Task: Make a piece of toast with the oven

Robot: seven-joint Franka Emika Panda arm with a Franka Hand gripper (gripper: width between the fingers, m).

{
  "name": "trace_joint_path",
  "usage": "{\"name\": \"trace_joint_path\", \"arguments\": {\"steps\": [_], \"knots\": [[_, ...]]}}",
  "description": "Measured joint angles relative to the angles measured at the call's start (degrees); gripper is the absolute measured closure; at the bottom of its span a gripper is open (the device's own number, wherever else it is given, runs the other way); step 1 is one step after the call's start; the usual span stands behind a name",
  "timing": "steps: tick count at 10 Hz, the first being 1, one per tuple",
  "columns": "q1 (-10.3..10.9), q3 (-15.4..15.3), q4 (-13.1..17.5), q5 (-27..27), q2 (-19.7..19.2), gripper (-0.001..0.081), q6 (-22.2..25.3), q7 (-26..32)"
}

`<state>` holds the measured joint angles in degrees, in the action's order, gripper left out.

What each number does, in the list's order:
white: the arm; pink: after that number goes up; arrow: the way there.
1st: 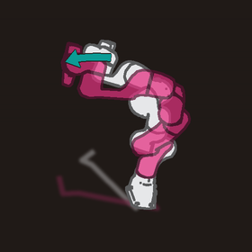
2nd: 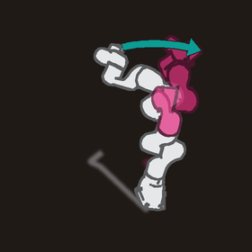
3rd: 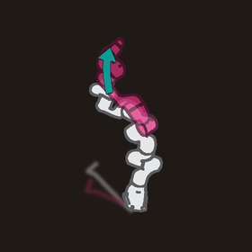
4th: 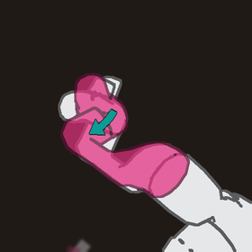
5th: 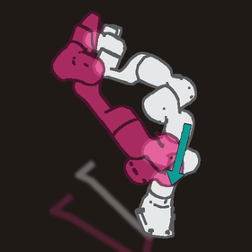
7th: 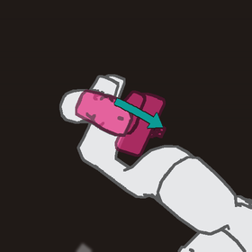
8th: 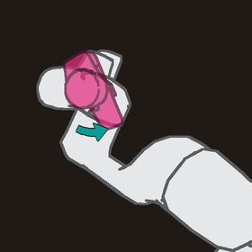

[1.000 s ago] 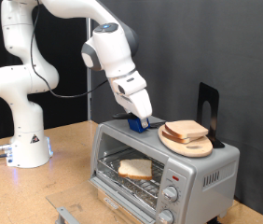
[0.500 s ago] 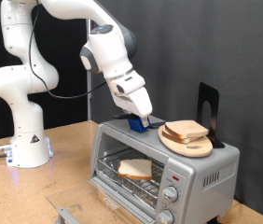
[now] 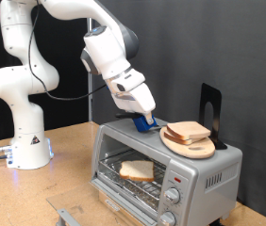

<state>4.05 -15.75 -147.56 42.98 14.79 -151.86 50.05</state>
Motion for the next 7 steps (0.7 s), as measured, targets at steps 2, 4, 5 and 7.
{"name": "trace_joint_path", "arguments": {"steps": [2,4,5,7], "knots": [[0.00,0.00,-0.36,0.15,0.25,-0.0002,-0.01,0.01],[0.00,0.00,-0.84,0.36,0.68,-0.0002,0.68,0.01],[0.00,-0.01,-1.16,0.36,0.93,-0.0002,1.35,0.01],[-0.02,-0.02,-1.82,0.37,1.50,-0.0002,2.61,-0.68]]}}
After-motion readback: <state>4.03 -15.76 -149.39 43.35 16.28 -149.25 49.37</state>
